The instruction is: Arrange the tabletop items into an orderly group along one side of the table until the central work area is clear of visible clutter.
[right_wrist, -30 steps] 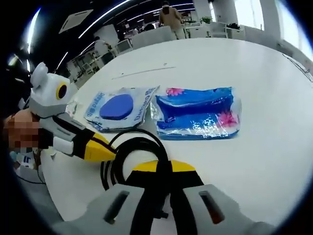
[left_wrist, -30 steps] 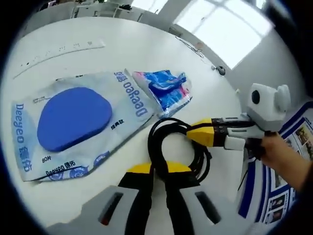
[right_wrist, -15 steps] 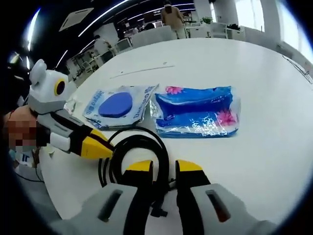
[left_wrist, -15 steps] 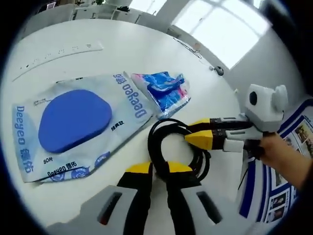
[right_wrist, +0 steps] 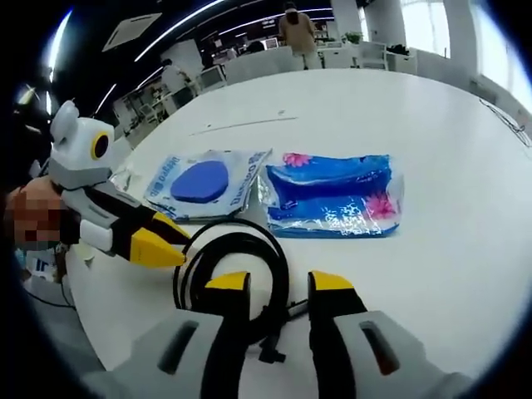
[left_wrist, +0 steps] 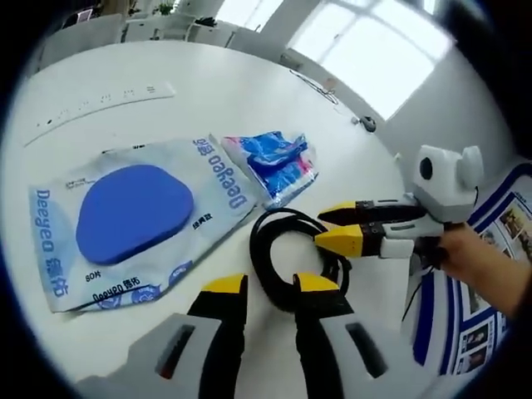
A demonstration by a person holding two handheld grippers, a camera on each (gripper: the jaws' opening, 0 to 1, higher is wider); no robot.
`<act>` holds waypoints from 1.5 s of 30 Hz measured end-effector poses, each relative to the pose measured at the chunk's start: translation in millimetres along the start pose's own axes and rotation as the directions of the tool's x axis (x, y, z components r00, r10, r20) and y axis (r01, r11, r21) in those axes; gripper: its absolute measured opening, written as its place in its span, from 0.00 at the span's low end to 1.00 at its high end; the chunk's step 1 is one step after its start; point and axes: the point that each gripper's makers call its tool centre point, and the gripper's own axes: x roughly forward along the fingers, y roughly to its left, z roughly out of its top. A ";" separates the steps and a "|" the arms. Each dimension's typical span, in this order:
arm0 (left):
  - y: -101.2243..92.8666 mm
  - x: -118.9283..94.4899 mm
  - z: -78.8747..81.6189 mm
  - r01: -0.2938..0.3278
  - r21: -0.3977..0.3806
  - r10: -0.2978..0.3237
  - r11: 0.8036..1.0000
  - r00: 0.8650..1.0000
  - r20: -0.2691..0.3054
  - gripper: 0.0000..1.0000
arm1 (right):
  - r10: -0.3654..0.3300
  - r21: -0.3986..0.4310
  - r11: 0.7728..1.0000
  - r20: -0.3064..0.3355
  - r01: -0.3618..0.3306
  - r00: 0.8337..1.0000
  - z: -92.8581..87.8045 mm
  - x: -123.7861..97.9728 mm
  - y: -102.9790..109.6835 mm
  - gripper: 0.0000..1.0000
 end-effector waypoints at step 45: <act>-13.4 -70.3 7.1 0.000 0.091 -0.011 0.996 0.993 0.119 0.68 | 0.057 -0.108 0.993 0.043 -0.052 0.997 24.2 -49.2 37.4 0.57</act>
